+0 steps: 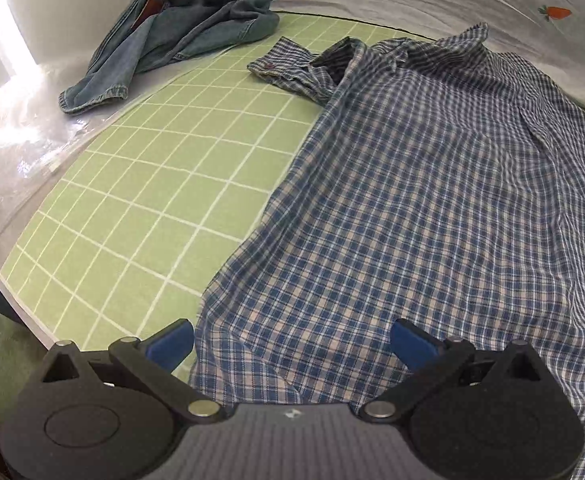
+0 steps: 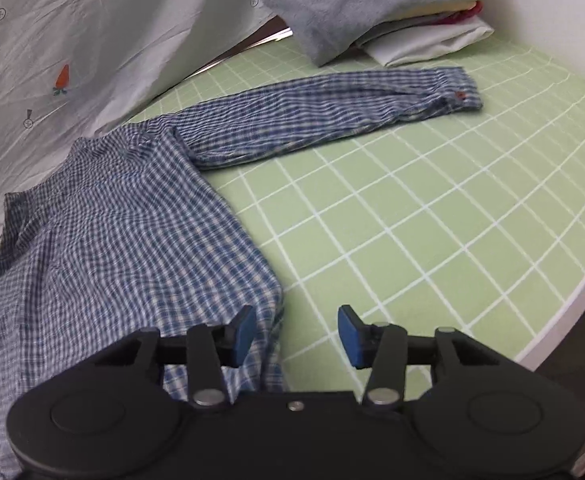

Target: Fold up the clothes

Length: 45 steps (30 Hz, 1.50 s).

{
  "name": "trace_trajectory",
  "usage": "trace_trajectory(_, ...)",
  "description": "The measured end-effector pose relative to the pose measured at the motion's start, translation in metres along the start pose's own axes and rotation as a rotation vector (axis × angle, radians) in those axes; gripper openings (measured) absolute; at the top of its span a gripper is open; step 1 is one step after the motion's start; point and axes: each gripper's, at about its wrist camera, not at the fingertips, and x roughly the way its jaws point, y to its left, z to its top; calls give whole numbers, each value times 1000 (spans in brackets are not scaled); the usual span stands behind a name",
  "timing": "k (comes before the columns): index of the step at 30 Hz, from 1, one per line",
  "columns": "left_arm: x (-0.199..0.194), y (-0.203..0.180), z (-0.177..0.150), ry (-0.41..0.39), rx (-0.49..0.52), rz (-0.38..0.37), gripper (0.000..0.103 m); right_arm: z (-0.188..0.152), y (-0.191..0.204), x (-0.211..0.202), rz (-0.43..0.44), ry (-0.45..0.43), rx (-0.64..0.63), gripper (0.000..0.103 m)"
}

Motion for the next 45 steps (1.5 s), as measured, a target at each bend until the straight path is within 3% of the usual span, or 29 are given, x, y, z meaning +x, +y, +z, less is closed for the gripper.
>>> trace_trajectory(5, 6, -3, -4, 28, 14, 9, 103, -13, -1, -13, -96, -5, -151, 34)
trace_trajectory(15, 13, -7, -8, 68, 54, -6, 103, -46, 61, -21, -17, -23, -433, 32)
trace_trajectory(20, 15, -4, -7, 76, 50, -27, 103, -54, 69, -12, -7, 17, -431, 28)
trace_trajectory(28, 17, 2, -6, 84, 40, -57, 103, -56, 55, 3, -12, 84, -292, 36)
trace_trajectory(35, 18, 3, -7, 84, 44, -71, 103, -56, 63, 6, -10, 70, -290, 41)
trace_trajectory(38, 18, 3, -7, 85, 46, -73, 103, -56, 69, 8, -24, 67, -322, 32)
trace_trajectory(41, 18, 4, -7, 85, 48, -76, 103, -54, 66, 5, -1, 66, -310, 4)
trace_trajectory(45, 19, 5, -6, 84, 58, -83, 103, -50, 58, -11, 12, 39, -295, 1)
